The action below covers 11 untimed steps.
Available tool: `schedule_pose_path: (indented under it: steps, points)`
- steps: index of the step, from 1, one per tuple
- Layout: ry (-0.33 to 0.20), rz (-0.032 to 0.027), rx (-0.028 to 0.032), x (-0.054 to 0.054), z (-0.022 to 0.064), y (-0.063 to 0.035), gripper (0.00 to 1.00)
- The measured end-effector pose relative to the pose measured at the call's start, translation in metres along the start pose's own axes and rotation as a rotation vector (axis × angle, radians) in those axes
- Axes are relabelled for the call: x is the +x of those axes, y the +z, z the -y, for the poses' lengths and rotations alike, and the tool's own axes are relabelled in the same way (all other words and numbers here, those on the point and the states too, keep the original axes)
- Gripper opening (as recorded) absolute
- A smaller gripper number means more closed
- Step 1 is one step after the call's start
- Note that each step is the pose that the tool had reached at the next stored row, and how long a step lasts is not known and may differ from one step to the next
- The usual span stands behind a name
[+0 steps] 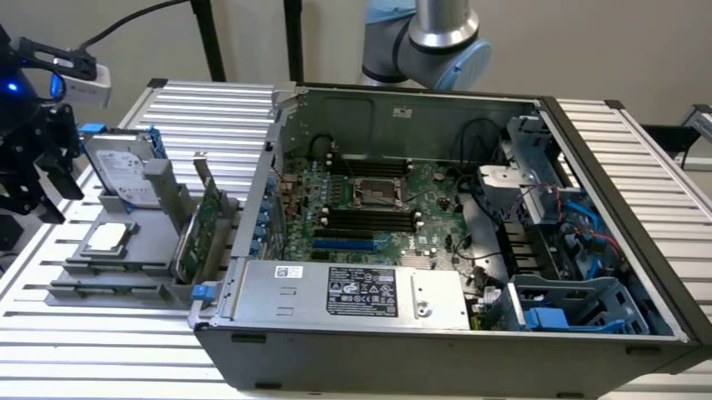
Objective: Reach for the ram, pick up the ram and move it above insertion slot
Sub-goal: 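Pick up the ram and move it above insertion slot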
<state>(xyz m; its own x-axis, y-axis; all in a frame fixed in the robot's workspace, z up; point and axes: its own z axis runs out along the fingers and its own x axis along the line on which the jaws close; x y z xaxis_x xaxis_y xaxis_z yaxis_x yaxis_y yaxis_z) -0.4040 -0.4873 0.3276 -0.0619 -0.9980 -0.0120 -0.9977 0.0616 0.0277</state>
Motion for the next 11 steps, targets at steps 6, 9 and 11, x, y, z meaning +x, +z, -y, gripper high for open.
schedule_pose_path:
  steps: [6, 9, 11]
  points:
    - [-0.002, -0.0003, -0.0002, 0.001, 0.0003, 0.0109, 0.42]
    - [-0.008, -0.0002, -0.0002, 0.002, 0.0008, 0.0164, 0.42]
    - [-0.012, -0.0004, -0.0003, 0.004, 0.0010, 0.0200, 0.42]
